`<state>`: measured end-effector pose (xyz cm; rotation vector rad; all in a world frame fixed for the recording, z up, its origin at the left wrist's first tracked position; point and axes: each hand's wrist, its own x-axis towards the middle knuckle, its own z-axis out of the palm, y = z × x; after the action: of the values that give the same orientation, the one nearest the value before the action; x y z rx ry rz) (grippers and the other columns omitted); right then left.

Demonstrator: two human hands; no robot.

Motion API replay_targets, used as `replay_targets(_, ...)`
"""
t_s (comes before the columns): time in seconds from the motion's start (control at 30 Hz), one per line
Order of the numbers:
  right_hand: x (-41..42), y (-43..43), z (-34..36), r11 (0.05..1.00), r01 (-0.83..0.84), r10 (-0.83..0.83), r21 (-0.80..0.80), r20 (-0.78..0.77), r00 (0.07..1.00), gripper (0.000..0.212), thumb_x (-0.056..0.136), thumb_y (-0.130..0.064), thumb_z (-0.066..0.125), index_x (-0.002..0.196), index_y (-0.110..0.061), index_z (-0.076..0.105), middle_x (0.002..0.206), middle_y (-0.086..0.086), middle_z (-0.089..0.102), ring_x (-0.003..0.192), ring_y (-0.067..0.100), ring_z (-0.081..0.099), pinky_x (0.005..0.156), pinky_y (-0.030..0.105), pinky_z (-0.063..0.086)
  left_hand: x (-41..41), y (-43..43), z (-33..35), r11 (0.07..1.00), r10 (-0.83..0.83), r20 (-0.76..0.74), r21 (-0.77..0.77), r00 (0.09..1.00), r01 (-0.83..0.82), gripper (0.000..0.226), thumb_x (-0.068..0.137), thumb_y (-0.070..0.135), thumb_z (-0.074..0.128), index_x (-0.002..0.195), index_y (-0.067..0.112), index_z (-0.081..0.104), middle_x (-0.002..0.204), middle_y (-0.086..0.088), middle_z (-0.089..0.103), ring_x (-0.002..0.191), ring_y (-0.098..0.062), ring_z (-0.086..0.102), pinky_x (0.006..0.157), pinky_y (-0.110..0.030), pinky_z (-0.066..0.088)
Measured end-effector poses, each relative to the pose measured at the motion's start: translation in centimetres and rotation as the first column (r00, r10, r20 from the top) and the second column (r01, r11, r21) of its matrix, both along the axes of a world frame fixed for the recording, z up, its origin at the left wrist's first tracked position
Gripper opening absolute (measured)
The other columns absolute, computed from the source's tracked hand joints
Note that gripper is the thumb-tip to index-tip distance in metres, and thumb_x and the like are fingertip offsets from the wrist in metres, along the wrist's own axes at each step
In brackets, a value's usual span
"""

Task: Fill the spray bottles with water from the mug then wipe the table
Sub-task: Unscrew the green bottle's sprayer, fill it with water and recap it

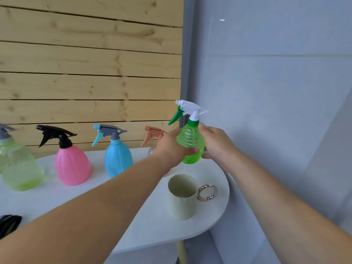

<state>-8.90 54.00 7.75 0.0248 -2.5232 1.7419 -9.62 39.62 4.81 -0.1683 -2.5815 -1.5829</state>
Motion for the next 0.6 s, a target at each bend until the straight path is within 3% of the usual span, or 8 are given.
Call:
replay_targets(0.03,-0.7,0.4,-0.7,1.000,0.011,-0.011,-0.010,0.015,1.000,0.047,0.096,-0.054,0.039,0.099,-0.019,0.069,0.105,0.015,0.072,0.097,0.033,0.070,0.089,0.050,0.057,-0.8,0.4,-0.4,1.000,-0.016,0.027,0.012,1.000,0.016,0.068,0.062,0.042,0.092,0.124,0.037,0.064,0.100,0.011,0.070,0.114,-0.015,0.061,0.103,-0.025,0.041)
replay_targets(0.1,-2.4,1.1,-1.9,0.999,0.028,-0.027,-0.025,0.047,0.999,0.050,0.097,-0.055,0.037,0.099,-0.017,0.069,0.106,0.015,0.072,0.100,0.035,0.069,0.091,0.052,0.055,-1.9,1.1,-1.0,0.997,-0.070,0.088,0.036,0.994,0.067,0.054,0.083,0.024,0.085,0.131,0.029,0.060,0.097,0.015,0.059,0.096,0.004,0.050,0.080,-0.002,0.028)
replay_targets(0.13,-3.0,1.2,-2.4,0.999,0.036,-0.033,-0.034,0.065,0.997,0.049,0.098,-0.055,0.036,0.098,-0.018,0.069,0.105,0.015,0.072,0.099,0.034,0.069,0.091,0.050,0.056,-2.3,1.2,-1.3,0.996,-0.082,0.105,0.032,0.991,0.079,0.051,0.088,0.018,0.080,0.134,0.026,0.058,0.100,0.013,0.059,0.093,0.005,0.048,0.070,0.000,0.027)
replay_targets(0.2,-4.0,1.5,-3.2,0.998,0.040,-0.034,-0.051,0.106,0.994,0.047,0.100,-0.053,0.035,0.098,-0.020,0.069,0.104,0.012,0.073,0.094,0.029,0.070,0.089,0.047,0.057,-3.4,1.5,-2.2,0.997,-0.066,0.137,0.049,0.988,0.060,0.052,0.089,0.014,0.079,0.137,0.023,0.059,0.106,0.007,0.065,0.103,-0.008,0.060,0.069,-0.005,0.036)
replay_targets(0.33,-5.8,2.0,-5.3,0.998,0.031,-0.021,-0.062,0.147,0.989,0.047,0.099,-0.055,0.035,0.103,-0.023,0.069,0.105,0.006,0.073,0.096,0.024,0.070,0.089,0.044,0.057,-5.3,1.8,-4.1,0.996,-0.049,0.199,0.079,0.979,0.034,0.054,0.087,0.016,0.082,0.136,0.024,0.061,0.093,0.006,0.068,0.080,-0.011,0.061,0.069,-0.025,0.047)
replay_targets(0.4,-6.3,2.0,-6.2,0.997,0.035,-0.023,-0.071,0.161,0.987,0.048,0.097,-0.058,0.035,0.105,-0.025,0.068,0.107,0.004,0.072,0.097,0.024,0.069,0.090,0.044,0.057,-6.0,1.7,-5.1,0.996,-0.052,0.233,0.089,0.971,0.032,0.058,0.085,0.020,0.084,0.138,0.026,0.061,0.107,0.001,0.072,0.098,-0.019,0.067,0.089,-0.036,0.056)
replay_targets(0.47,-6.6,2.1,-6.8,0.997,0.033,-0.020,-0.074,0.171,0.985,0.047,0.097,-0.058,0.036,0.105,-0.025,0.068,0.107,0.003,0.072,0.098,0.023,0.069,0.090,0.044,0.056,-6.4,1.7,-5.7,0.995,-0.055,0.262,0.098,0.963,0.030,0.061,0.085,0.023,0.084,0.140,0.027,0.059,0.122,-0.002,0.072,0.114,-0.026,0.067,0.105,-0.046,0.052)
replay_targets(0.6,-7.0,2.3,-7.9,0.997,0.034,-0.022,-0.066,0.174,0.985,0.046,0.097,-0.057,0.037,0.100,-0.023,0.069,0.106,0.009,0.073,0.098,0.027,0.070,0.090,0.047,0.057,-6.6,2.2,-6.0,0.991,-0.084,0.302,0.121,0.949,0.050,0.043,0.094,0.022,0.075,0.134,0.020,0.060,0.124,-0.006,0.071,0.116,-0.027,0.067,0.096,-0.038,0.053)
